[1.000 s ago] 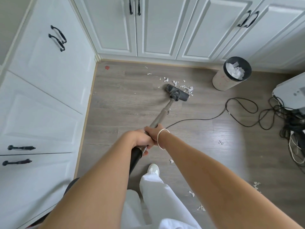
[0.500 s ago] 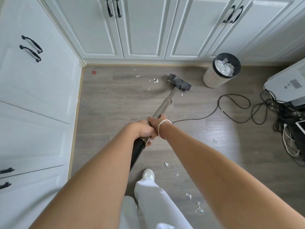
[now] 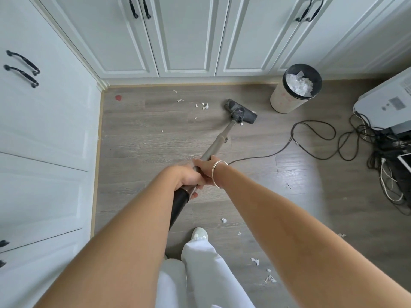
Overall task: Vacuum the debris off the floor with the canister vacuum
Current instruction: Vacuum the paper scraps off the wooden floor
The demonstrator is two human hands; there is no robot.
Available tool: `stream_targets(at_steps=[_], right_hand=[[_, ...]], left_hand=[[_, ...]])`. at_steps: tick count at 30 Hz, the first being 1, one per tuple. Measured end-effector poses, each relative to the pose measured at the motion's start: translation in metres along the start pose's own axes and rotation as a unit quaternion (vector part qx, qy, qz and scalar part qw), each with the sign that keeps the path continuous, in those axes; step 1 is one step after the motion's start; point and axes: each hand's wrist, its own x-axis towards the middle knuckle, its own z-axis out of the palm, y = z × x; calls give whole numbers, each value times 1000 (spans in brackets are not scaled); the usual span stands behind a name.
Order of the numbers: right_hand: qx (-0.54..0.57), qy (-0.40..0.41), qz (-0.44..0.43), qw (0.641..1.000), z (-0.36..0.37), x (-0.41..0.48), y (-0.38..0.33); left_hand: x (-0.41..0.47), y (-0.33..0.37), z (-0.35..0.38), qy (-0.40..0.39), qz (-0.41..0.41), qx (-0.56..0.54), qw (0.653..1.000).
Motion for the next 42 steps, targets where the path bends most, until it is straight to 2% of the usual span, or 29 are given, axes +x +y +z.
stream_targets(at_steps=[5, 10, 17, 22, 28, 32, 38, 42], right_hand=[[8, -20, -17, 1000, 28, -80, -24], [6, -40, -26, 999, 65, -103, -33], [-38, -51, -55, 996, 114, -121, -65], [-168, -62, -66, 982, 128, -112, -84], [-158, -103, 3, 982, 161, -124, -89], [-166, -54, -42, 984, 177, -134, -91], [-156, -45, -70, 984, 197, -137, -89], [-189, -40, -89, 977, 195, -135, -108]], left_hand=[[-9, -39, -20, 53, 12, -15, 998], [-23, -76, -50, 90, 10, -28, 995], [-42, -99, -91, 94, 10, -86, 992], [-36, -105, -111, 79, -26, -67, 994], [-47, -125, -133, 39, -74, -48, 995], [-61, -137, -144, 75, -33, -76, 994], [-66, -156, -148, 96, -1, -123, 988], [-65, -145, -153, 104, 17, -131, 986]])
